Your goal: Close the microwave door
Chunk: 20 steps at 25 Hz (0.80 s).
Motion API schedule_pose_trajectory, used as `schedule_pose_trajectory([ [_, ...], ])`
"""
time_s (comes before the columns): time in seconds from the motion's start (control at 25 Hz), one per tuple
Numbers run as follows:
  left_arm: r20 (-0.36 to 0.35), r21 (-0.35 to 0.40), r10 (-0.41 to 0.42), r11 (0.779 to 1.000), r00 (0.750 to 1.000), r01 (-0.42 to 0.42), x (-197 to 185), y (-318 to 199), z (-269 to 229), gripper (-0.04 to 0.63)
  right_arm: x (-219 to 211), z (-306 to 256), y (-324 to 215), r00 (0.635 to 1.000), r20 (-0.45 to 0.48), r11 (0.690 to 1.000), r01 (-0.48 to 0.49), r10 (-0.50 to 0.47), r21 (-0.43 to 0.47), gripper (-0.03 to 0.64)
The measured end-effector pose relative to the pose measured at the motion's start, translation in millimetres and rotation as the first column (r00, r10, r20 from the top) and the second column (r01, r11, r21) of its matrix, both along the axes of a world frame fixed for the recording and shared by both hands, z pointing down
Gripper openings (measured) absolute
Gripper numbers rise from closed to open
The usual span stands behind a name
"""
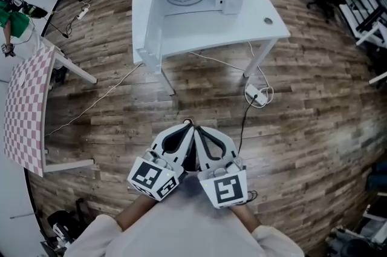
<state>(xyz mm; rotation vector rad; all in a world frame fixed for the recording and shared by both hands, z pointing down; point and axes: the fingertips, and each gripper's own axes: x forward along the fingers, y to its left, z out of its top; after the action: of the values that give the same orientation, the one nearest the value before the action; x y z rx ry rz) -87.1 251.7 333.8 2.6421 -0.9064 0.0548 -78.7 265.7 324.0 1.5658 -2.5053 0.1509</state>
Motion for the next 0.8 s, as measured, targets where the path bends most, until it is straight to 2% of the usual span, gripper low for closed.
schedule_pose_trajectory([
  [0.36,-0.02,-0.034,-0.052,0.998,0.998,0.051,-17.9,-77.3,2.1,0.018,-22.0,-1.7,-66.9,0.995,-0.057,0.997,0.079,-0.078,0.015,0.023],
  [0.44,-0.019,-0.033,-0.061,0.998,0.998,0.061,-22.4,-94.3,1.0,0.018,-26.4,-4.2,-84.4,0.997,-0.009,0.997,0.076,-0.076,0.015,0.023],
  [0.6,-0.013,-0.034,-0.077,0.997,0.997,0.076,-32.2,-125.5,0.7,0.018,-34.4,-9.7,-118.4,0.982,0.165,0.995,0.099,-0.096,-0.008,0.023],
  [0.8,-0.015,-0.042,-0.08,0.996,0.997,0.079,-40.3,-156.9,2.2,0.018,-42.3,-9.5,-150.4,0.971,0.206,0.991,0.128,-0.121,-0.023,0.023],
])
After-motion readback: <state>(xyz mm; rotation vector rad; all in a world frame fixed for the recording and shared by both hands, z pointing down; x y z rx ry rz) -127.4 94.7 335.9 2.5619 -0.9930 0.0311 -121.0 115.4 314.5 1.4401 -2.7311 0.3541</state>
